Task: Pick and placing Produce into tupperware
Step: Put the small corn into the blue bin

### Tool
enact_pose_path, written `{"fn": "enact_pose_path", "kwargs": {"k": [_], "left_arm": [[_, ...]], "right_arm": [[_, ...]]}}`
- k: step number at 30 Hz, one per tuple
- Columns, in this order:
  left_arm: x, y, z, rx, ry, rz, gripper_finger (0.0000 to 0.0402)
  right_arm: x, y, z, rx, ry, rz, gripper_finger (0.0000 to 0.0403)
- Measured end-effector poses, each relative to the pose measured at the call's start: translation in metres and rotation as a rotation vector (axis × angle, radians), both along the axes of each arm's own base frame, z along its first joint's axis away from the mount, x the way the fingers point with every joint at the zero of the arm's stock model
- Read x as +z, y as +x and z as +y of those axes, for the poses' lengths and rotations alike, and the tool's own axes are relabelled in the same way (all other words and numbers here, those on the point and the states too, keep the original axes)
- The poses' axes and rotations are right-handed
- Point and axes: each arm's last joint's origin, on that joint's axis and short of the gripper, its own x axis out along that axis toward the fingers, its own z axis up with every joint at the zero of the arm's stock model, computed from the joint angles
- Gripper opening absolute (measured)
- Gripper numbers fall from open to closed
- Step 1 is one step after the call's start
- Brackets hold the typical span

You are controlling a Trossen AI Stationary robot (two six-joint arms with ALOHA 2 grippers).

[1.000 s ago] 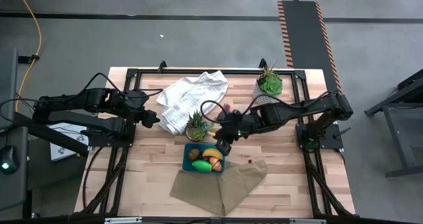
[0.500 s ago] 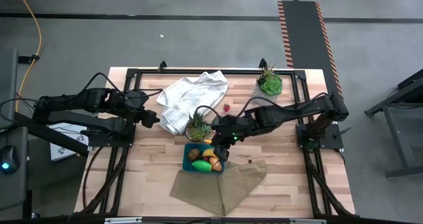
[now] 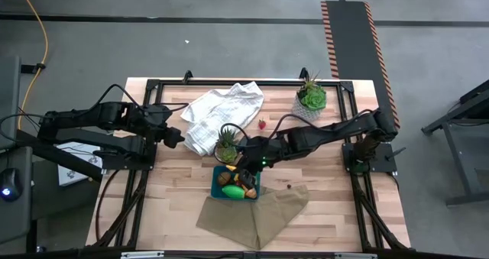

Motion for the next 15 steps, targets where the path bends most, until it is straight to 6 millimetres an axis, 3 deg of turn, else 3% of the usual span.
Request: {"fn": "enact_pose_path", "kwargs": {"k": [15], "left_arm": [[0.000,0.000,0.000,-0.026,0.014,0.008,0.0156]], "right_arm": [[-0.012,0.010,0.003,0.016,0.020,0.004,0.0066]]}}
